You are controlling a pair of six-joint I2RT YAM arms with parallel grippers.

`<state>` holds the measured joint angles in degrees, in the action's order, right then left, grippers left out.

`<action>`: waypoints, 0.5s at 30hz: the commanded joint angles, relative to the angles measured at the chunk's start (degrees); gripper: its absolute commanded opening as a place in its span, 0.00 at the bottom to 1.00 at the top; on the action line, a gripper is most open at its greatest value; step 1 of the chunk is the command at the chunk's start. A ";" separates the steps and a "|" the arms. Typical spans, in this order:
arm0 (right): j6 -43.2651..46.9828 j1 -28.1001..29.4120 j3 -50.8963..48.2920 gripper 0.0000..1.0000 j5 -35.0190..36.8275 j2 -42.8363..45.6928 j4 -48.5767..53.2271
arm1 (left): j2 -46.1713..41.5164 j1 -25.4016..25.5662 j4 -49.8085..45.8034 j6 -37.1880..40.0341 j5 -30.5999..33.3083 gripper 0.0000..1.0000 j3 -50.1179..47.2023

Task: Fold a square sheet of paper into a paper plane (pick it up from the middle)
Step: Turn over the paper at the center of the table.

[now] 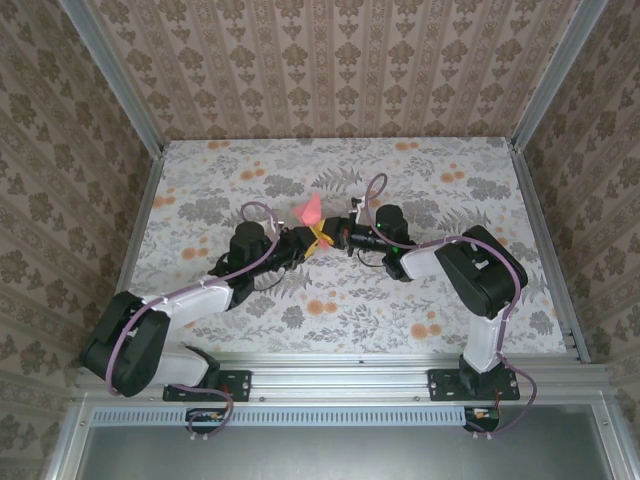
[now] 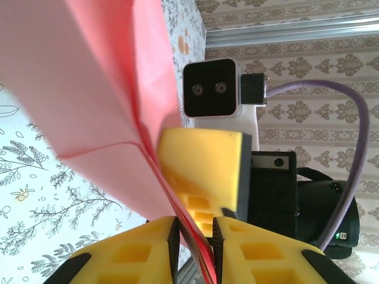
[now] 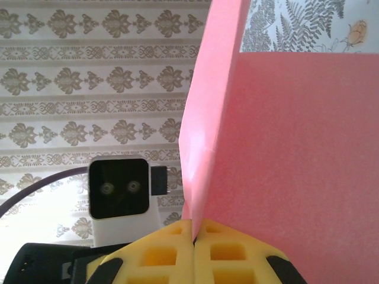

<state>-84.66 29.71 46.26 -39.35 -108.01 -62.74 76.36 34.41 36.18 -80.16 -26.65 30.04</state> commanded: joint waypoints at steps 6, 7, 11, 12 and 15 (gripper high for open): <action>-1.19 -0.10 -0.64 0.00 0.17 -0.46 -3.93 | 0.81 -0.64 -0.72 2.23 -3.86 0.15 1.90; -1.04 -0.10 -0.64 0.00 0.05 -0.38 -3.77 | 0.78 -0.84 -0.73 2.30 -4.09 0.13 2.01; -0.38 -0.10 -0.72 0.01 -0.01 -0.28 -2.94 | 0.37 -1.34 -1.80 3.02 -4.83 0.09 2.21; -0.12 -0.10 -0.73 0.03 -0.09 -0.17 -2.64 | 0.16 -1.45 -2.34 3.33 -4.95 0.09 2.23; 1.16 -0.18 -0.64 0.06 -0.37 0.28 -0.90 | -0.96 -1.80 -4.62 4.61 -5.23 0.09 2.65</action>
<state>-85.25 29.67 46.11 -39.38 -108.01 -64.03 76.82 33.23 34.02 -78.41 -30.33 30.72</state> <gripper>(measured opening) 0.056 0.095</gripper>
